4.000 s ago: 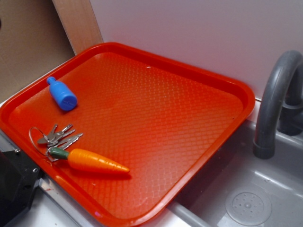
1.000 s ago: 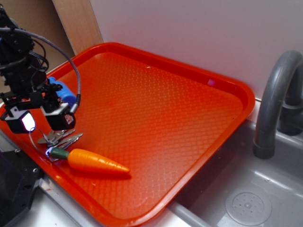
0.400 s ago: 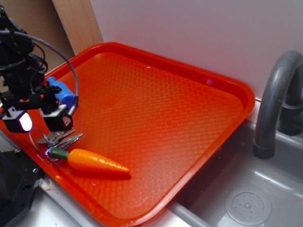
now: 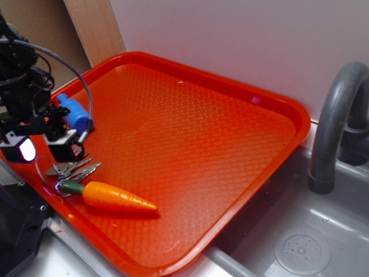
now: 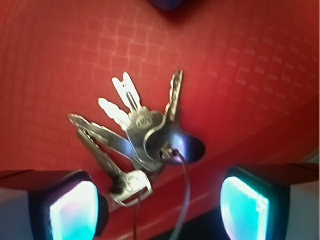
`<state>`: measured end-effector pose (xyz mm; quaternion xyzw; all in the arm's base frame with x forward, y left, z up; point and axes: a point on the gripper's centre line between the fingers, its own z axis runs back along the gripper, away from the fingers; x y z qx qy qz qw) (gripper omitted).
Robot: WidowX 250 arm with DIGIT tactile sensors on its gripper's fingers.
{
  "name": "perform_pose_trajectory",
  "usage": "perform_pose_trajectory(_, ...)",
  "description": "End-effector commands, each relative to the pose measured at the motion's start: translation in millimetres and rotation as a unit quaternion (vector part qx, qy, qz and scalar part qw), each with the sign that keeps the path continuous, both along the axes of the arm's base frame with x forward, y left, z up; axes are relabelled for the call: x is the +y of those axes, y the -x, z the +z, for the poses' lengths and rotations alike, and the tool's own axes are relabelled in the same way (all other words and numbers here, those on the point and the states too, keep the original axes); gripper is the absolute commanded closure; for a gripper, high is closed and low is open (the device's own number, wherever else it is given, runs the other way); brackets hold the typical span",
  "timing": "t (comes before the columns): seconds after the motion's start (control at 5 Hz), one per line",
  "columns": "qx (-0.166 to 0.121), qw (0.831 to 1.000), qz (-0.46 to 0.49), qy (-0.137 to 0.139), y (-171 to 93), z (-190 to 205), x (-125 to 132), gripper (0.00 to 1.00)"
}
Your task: Grab the silver keys.
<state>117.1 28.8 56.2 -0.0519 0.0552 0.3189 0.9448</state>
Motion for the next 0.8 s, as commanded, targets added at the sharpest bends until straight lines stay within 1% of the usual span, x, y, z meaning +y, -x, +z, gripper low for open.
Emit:
perform_pose_trajectory(0.0, 0.002, 1.0, 0.004, -0.008, 6.9, -18.3, 6.6, 0.28)
perform_pose_trajectory(0.2, 0.008, 1.0, 0.022, -0.011, 7.0, -20.8, 5.9, 1.0)
perform_pose_trajectory(0.4, 0.015, 0.999, 0.024, -0.019, 8.2, -25.2, 3.1, 1.0)
perform_pose_trajectory(0.6, 0.013, 1.0, 0.02, -0.02, 9.4, -25.6, 3.2, 1.0)
